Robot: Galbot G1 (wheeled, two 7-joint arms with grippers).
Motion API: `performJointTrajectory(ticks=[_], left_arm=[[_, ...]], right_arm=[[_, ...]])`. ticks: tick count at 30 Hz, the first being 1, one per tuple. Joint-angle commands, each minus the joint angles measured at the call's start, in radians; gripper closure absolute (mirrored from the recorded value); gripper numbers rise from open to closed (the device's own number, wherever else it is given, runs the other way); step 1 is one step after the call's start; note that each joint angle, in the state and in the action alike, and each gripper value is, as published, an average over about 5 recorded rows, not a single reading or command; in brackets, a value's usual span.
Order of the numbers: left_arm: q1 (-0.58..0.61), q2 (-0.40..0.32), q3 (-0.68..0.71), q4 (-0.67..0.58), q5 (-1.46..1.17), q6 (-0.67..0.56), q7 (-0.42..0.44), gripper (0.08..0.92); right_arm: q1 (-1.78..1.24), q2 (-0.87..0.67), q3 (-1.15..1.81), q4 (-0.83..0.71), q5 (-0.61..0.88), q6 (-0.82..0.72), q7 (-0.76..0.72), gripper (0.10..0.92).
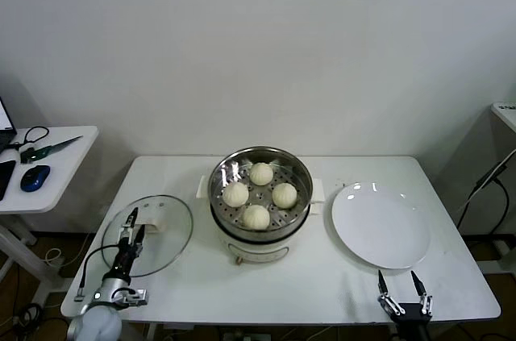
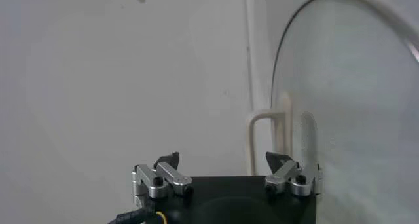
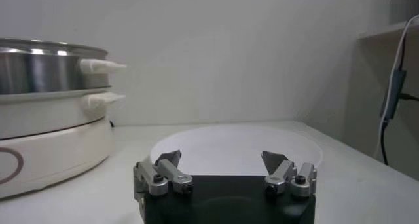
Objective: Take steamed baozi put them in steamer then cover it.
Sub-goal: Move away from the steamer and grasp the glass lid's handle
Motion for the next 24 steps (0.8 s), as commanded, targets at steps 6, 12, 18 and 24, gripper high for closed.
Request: performJointTrajectory(ticks=[6, 12, 18, 24], left_arm=[[-0.046, 0.003, 0.005, 0.056, 0.023, -0.005, -0.004, 0.303], [-0.040, 0.007, 0.005, 0.079, 0.033, -0.014, -0.009, 0.476], [-0.047, 0.009, 0.002, 0.094, 0.037, -0.018, -0.018, 0.649], [-0.048, 0.008, 0.000, 0.089, 0.032, -0.015, -0.018, 0.821]], right_arm=[[-0.001, 0.006, 0.001, 0.007, -0.003, 0.000, 0.001, 0.203], [-0.004, 0.010, 0.000, 0.011, -0.004, 0.002, -0.001, 0.203], [-0.008, 0.016, -0.004, 0.012, -0.006, 0.006, -0.002, 0.203], [-0.013, 0.020, -0.001, 0.030, -0.009, 0.003, -0.002, 0.203]])
